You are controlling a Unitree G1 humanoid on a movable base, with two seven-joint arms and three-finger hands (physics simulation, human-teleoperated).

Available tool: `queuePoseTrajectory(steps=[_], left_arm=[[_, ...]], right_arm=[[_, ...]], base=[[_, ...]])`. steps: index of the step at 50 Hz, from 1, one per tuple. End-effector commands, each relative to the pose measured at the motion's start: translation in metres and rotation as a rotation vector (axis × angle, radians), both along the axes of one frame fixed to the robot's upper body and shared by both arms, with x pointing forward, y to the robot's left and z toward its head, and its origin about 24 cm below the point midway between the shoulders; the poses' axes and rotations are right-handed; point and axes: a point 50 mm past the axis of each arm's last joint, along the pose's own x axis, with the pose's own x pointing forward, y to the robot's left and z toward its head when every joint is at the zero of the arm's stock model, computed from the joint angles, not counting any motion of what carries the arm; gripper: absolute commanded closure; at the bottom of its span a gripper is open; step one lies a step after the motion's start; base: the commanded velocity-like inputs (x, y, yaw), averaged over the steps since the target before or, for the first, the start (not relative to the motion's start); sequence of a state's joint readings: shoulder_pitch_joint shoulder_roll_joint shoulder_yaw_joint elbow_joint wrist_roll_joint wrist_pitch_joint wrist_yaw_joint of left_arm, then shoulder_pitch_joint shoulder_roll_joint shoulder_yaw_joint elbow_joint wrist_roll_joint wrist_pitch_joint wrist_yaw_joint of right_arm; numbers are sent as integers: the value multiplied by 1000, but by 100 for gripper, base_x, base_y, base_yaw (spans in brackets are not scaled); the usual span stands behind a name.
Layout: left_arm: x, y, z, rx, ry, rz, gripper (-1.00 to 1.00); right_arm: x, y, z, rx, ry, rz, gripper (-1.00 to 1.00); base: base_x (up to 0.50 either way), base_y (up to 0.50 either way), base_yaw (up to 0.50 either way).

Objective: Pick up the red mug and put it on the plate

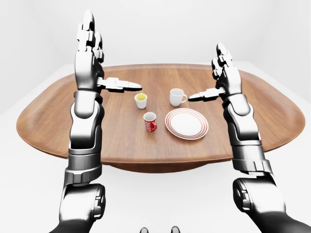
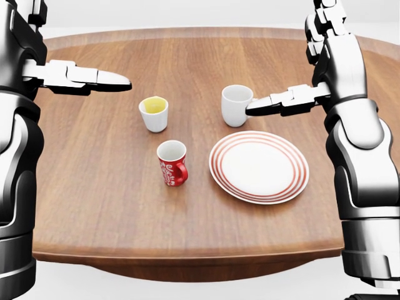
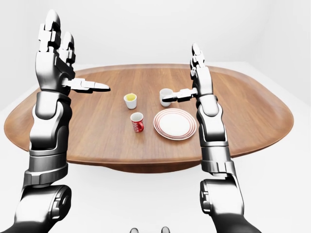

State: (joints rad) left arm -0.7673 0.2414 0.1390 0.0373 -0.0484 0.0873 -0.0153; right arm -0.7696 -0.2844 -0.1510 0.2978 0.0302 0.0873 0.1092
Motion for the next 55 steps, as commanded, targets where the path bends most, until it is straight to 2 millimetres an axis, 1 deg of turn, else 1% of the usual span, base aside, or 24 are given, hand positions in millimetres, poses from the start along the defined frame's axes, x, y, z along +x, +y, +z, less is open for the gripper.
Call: queuePoseTrajectory(steps=[1, 5, 9, 12, 18, 27, 35, 43, 55], left_arm=[[0, 1, -1, -1, 3, 2, -100], [-4, 1, 3, 3, -20, -2, -100], [3, 5, -4, -2, 24, 12, -100], [2, 4, -6, -5, 26, 10, -100], [-1, 4, -1, -2, 1, 7, -100], [1, 3, -1, 3, 6, 8, -100], [2, -1, 3, 4, -2, 3, -100], [-2, -1, 6, 7, -22, 1, -100], [0, 0, 5, 10, -12, 4, -100]], right_arm=[[0, 1, -3, 1, 6, 4, -100], [-2, 2, -2, -1, 0, 8, -100], [3, 0, -8, 3, 35, 1, -100], [2, 0, -8, 5, 33, 2, -100], [-2, -1, -4, 4, 5, 6, -100], [1, -3, -12, 5, 43, 2, -100], [0, -1, -5, -3, 18, 9, -100], [-3, -3, -5, -6, 7, 7, -100], [-2, -3, -10, -7, 28, 10, -100]], base=[[27, 0, 0], [28, 0, 0], [27, 0, 0], [28, 0, 0], [27, 0, 0], [27, 0, 0], [27, 0, 0], [27, 0, 0], [27, 0, 0]])
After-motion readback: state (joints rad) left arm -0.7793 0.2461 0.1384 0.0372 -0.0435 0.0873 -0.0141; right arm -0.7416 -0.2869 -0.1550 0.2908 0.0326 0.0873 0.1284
